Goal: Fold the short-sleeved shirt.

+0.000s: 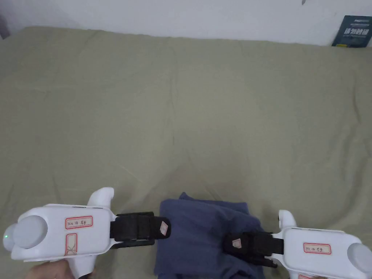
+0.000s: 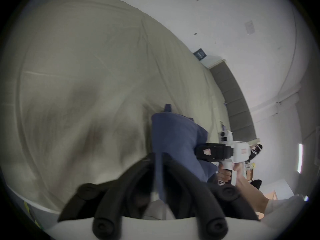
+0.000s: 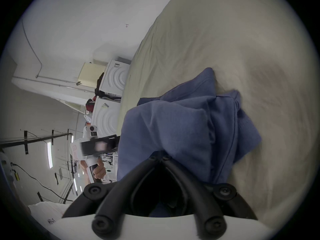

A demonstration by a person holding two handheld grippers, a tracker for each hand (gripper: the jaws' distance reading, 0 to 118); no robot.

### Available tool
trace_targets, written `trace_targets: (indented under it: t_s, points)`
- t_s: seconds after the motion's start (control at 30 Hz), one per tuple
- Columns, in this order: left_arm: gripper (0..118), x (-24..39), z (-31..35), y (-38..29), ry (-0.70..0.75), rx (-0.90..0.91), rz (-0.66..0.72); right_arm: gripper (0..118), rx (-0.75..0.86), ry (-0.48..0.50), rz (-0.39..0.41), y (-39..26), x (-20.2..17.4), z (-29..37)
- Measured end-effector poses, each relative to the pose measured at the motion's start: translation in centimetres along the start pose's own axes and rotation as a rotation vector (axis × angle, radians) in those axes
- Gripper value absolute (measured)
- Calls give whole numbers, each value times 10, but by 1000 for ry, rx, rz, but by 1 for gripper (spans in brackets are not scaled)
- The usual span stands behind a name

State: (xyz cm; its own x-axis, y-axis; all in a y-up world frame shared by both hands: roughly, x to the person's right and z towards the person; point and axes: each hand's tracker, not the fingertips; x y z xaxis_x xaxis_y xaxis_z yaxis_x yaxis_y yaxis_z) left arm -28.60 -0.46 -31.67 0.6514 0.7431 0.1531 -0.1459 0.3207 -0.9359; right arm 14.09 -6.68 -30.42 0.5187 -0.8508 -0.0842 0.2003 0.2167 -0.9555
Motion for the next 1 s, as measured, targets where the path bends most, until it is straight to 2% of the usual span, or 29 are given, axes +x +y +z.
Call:
trace_targets:
  t_s: [0.07,0.13,0.23,0.3,0.33,0.37,0.4,0.43,0.47,0.5,0.53,0.57,0.6,0.7,0.8,0.87,0.93,1.0]
  points:
    - [118,-2,-12,3,-107,-47,-10,0,0,-4,-5,1,-1,0]
    - [118,2,-30,5,-113,-112,32,0,-1,-3,-7,-1,-4,0]
    - [116,-18,-61,7,-145,-84,27,0,4,11,-27,-2,-2,0]
    - [111,-26,-76,9,-254,-62,62,0,8,17,-34,-3,-2,0]
    - [97,-29,-79,12,-261,-66,86,0,8,18,-35,-3,-2,0]
    - [48,-32,-80,13,-247,-62,96,0,8,19,-37,-2,0,1]
    - [27,-32,-80,14,-229,-61,89,0,8,18,-37,-2,0,1]
    - [27,-35,-80,14,-105,-66,40,0,8,14,-33,-1,-2,2]
    - [27,-39,-80,10,-114,-78,42,0,7,14,-22,-1,-4,3]
    - [27,-49,-80,11,-223,-103,125,0,3,-2,-8,1,-4,5]
    - [27,-51,-77,13,-239,-83,159,0,0,-9,9,0,-7,7]
    - [27,-49,-73,17,-134,-76,70,0,0,-10,16,0,-11,10]
    - [27,-27,-65,10,-115,-72,34,0,2,-31,36,0,-17,14]
    - [27,-13,-47,8,-157,-87,76,0,35,-121,139,-2,-38,30]
    - [27,-34,13,40,-51,-49,34,0,78,-245,269,-2,-57,46]
    - [27,-60,59,63,40,-11,32,0,111,-295,320,0,-67,53]
    - [27,-81,110,82,137,29,19,0,162,-355,325,3,-73,58]
    - [27,-101,155,98,227,49,39,0,201,-367,311,6,-75,61]
